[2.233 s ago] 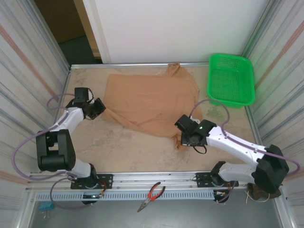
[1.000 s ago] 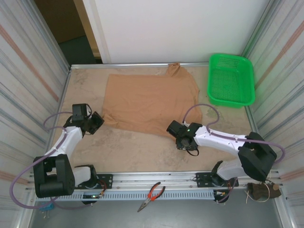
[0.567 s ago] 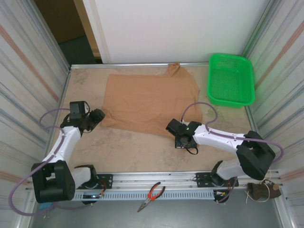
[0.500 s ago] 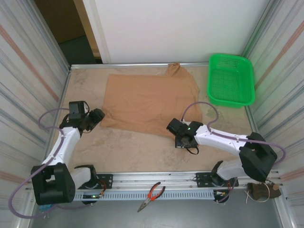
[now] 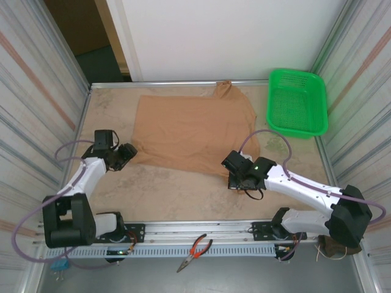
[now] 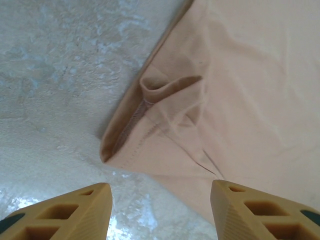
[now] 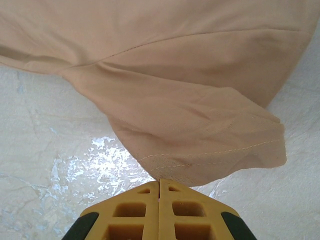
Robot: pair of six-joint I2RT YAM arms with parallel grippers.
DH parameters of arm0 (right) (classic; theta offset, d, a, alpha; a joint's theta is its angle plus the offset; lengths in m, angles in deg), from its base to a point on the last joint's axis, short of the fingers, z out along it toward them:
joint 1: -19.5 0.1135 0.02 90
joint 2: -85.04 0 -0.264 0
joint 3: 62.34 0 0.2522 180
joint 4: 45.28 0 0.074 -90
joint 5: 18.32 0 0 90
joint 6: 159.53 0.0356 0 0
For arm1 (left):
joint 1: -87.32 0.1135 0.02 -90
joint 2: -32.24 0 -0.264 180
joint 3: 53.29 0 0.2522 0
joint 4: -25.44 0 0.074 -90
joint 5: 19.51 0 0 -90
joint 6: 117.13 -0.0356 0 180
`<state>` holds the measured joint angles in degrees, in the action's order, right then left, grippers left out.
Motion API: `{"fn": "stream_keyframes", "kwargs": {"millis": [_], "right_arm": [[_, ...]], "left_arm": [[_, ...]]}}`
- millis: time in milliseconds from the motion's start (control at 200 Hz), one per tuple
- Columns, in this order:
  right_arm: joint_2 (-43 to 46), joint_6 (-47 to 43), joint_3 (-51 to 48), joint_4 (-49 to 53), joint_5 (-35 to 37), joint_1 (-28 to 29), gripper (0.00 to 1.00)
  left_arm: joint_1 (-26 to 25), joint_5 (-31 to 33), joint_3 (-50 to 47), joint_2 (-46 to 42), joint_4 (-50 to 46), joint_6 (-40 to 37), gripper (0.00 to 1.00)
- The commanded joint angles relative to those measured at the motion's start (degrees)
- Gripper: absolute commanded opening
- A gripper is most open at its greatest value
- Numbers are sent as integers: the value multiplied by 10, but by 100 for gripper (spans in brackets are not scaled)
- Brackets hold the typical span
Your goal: Fold the inside-out t-shirt
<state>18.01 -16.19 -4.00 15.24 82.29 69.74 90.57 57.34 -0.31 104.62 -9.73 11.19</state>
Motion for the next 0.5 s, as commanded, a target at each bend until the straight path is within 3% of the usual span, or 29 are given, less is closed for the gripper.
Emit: {"fn": "stream_keyframes", "kwargs": {"millis": [0, 496], "right_arm": [[11, -3, 4, 16, 0, 1, 0], [15, -1, 9, 16, 3, 1, 0]], "left_arm": [[-5, 19, 35, 37, 21, -23, 54], [-25, 30, 60, 139, 62, -24, 49]]}}
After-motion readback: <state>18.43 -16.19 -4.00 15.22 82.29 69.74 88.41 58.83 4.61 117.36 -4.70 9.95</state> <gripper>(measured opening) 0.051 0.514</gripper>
